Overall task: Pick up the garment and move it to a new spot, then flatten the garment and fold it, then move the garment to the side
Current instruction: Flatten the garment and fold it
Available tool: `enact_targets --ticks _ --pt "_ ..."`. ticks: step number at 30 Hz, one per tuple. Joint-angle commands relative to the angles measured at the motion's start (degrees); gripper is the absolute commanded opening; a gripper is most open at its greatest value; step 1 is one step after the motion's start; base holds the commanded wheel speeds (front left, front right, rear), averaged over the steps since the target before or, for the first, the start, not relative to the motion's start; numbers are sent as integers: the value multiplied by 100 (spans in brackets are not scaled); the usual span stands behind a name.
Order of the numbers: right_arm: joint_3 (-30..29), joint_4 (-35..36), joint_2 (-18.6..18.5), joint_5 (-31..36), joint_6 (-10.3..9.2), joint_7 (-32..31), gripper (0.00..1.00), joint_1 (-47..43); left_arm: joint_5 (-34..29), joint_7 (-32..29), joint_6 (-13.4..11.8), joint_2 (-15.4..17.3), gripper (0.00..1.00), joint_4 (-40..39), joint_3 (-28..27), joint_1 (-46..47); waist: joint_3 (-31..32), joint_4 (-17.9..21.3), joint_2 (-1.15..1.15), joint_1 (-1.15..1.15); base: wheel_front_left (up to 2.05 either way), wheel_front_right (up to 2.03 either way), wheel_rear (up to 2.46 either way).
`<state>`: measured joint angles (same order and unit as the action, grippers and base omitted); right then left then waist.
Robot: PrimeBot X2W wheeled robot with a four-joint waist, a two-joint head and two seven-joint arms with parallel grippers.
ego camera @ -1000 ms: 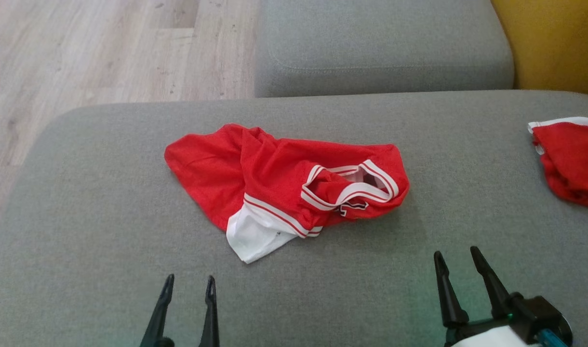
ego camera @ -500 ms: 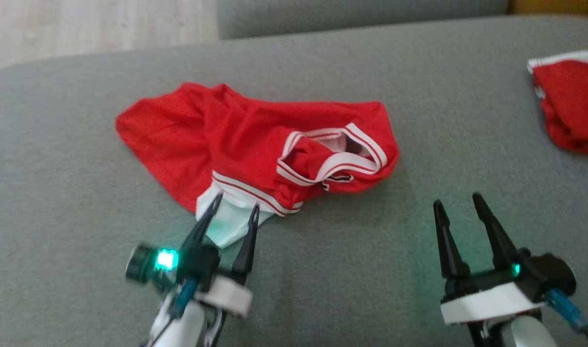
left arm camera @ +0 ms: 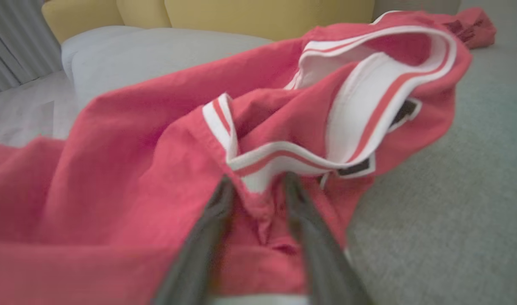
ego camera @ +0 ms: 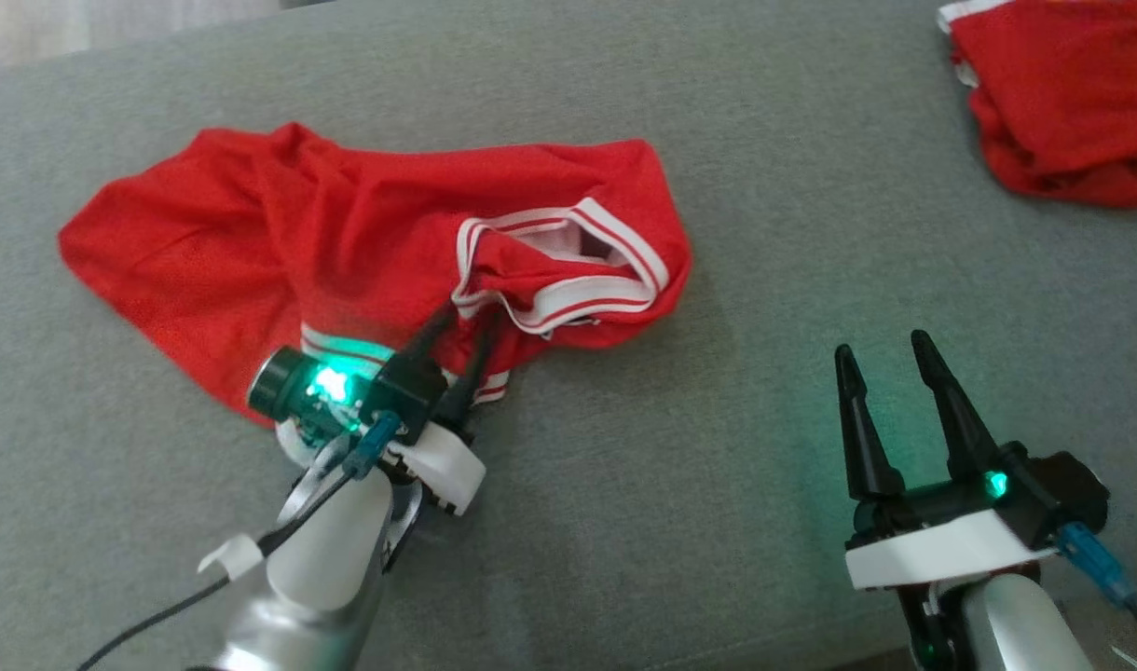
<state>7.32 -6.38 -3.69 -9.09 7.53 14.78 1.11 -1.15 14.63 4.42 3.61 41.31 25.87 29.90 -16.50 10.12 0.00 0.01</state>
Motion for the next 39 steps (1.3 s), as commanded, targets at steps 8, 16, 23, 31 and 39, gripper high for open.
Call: enact_targets --ticks 8,16,23,31,39 --pt "329 35 65 -144 -4 22 100 210 387 37 277 53 0 -941 282 719 208 594 0 -1 0 0 0" --pt "472 18 79 -441 -4 22 100 168 1681 -497 304 242 0 -1645 859 2629 438 1042 0 -1 0 0 0" --pt "485 65 80 -530 -4 22 100 90 2617 -794 290 451 0 -1791 141 4098 610 1025 0 -1 0 0 0" --pt "531 55 80 -400 -4 22 100 -24 3823 -1434 83 604 0 -1348 -386 1982 679 569 0 -1 0 0 0" --pt "554 44 80 -103 -4 22 100 61 4568 -1399 8 780 0 -1265 -782 -45 434 255 0 -1 0 0 0"
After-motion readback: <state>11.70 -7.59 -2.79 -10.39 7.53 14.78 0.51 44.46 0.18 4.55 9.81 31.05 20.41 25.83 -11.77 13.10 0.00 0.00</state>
